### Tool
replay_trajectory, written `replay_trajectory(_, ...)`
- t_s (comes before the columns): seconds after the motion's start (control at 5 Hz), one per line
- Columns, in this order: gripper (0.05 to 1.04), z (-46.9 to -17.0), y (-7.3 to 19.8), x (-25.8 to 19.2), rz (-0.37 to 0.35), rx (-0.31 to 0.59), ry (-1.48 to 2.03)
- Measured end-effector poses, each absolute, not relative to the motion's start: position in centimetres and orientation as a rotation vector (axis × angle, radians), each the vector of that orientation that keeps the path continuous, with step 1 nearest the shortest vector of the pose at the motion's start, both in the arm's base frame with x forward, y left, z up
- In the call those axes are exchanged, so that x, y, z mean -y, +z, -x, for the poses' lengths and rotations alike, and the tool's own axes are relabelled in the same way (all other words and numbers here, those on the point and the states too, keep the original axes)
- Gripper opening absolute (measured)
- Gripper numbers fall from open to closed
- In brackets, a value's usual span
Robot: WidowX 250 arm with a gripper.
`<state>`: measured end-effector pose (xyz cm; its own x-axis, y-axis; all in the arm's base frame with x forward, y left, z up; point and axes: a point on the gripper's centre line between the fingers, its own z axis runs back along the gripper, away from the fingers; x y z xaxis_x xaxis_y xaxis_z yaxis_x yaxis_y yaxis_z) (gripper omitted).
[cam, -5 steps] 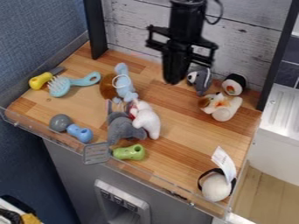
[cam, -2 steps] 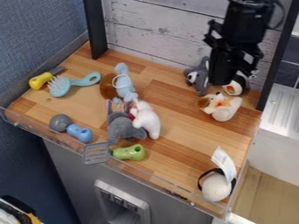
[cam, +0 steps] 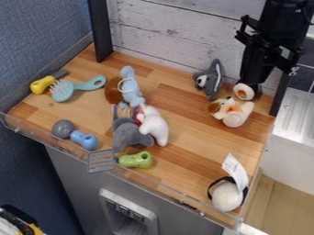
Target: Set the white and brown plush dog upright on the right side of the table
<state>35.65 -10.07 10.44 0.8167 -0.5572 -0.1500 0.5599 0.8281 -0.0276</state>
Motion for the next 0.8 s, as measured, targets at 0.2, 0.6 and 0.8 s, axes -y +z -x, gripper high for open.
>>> replay_trajectory(0.2, 0.087, -36.1, 9.5, 10.5, -0.013, -0.145, -0.432)
replay_trajectory(0.6, 0.513, -36.2, 6.2, 10.8, -0.01, -0.137, -0.223)
replay_trajectory(0.8, 0.821, -36.1, 3.8, 10.7, -0.01, -0.14, -0.256)
